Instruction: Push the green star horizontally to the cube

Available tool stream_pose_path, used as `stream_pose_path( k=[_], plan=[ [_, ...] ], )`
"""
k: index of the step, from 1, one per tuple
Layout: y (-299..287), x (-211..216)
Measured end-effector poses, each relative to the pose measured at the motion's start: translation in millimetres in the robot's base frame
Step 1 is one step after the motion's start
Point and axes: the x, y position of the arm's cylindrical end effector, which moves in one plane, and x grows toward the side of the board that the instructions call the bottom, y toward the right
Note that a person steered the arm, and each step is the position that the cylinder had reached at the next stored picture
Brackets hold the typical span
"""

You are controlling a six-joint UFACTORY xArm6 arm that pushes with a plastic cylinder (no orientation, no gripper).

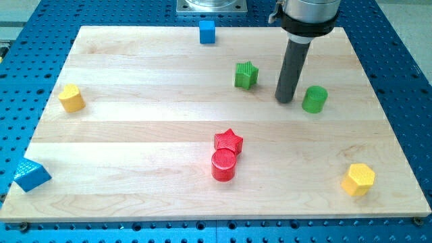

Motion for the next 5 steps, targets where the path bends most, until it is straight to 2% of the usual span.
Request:
stream_pose_path(
  k=[3, 4, 5],
  plan=[
    [-112, -7],
    [-92, -22],
    [-76, -71]
  ],
)
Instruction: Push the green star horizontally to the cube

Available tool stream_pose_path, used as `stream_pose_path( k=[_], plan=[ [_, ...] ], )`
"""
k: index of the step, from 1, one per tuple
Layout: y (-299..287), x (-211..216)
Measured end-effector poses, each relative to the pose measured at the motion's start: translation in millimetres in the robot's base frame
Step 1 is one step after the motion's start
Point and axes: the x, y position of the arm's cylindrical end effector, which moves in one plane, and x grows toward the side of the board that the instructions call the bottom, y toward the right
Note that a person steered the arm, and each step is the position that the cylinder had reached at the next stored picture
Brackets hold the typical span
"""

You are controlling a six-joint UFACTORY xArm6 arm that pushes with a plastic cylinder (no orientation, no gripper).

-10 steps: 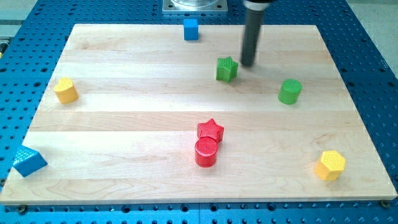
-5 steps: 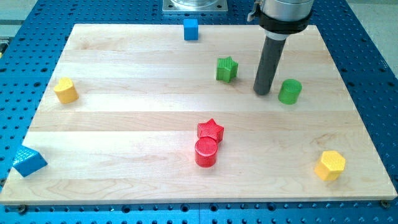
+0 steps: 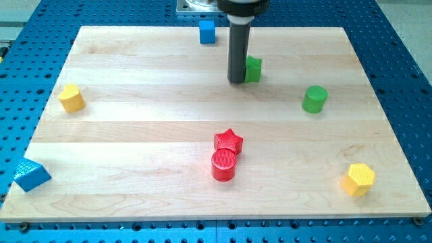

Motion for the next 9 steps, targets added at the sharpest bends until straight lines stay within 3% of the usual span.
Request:
stream_pose_path(
  k=[1, 2, 4, 6, 7, 9],
  plan=[
    [19, -16],
    [24, 8],
    [101, 0],
    [163, -48],
    [167, -77],
    [87, 33]
  ],
)
